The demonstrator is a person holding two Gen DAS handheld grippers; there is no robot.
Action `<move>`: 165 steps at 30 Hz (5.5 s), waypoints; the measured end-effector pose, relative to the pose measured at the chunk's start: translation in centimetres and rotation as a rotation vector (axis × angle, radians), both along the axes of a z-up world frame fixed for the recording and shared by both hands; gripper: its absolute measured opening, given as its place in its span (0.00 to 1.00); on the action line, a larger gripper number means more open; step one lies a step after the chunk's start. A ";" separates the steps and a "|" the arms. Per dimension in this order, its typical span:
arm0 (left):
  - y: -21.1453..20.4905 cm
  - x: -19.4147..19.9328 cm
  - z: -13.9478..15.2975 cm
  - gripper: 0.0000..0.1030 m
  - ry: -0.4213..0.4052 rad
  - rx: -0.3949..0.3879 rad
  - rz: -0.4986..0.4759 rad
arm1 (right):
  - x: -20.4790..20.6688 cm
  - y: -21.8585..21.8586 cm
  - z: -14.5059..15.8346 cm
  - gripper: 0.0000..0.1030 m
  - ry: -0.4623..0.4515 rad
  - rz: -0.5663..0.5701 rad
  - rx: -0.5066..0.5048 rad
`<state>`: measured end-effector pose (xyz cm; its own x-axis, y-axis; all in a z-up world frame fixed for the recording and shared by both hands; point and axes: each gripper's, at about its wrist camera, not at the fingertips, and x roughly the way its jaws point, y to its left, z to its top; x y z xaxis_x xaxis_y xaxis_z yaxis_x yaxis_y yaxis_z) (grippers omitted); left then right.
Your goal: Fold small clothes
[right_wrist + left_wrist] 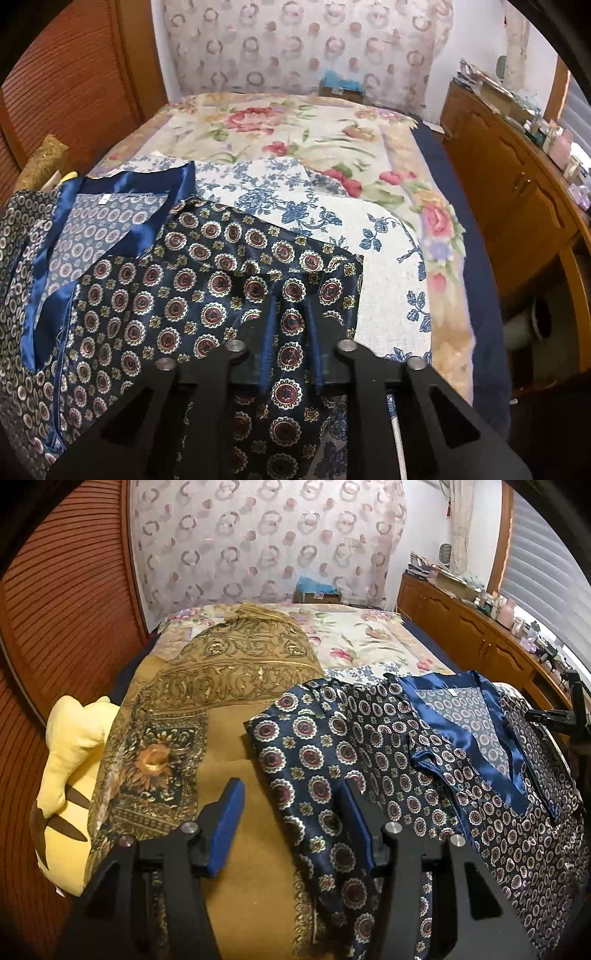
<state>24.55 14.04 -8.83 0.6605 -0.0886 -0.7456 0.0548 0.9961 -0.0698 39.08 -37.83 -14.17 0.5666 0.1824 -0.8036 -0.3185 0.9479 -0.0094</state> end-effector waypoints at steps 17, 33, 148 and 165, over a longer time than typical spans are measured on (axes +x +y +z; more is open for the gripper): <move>-0.2 0.9 0.0 0.51 -0.001 -0.013 -0.007 | -0.8 -5.6 3.4 0.00 -0.090 -0.092 -0.093; 0.8 1.7 0.0 0.51 0.006 -0.075 0.003 | -0.8 -6.7 2.5 0.33 -0.077 -0.129 -0.035; -0.2 -13.4 -2.8 0.23 0.161 -0.033 -0.111 | -20.7 -5.1 1.0 0.37 0.002 0.083 0.089; -1.4 -10.8 -2.7 0.23 0.203 -0.041 -0.198 | -20.3 -4.2 -0.2 0.37 0.092 0.160 0.081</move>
<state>13.80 12.66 -11.50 0.4645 -0.2337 -0.8542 0.2285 0.9635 -0.1394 18.82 -42.01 -14.37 0.4502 0.3306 -0.8295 -0.4609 0.8816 0.1012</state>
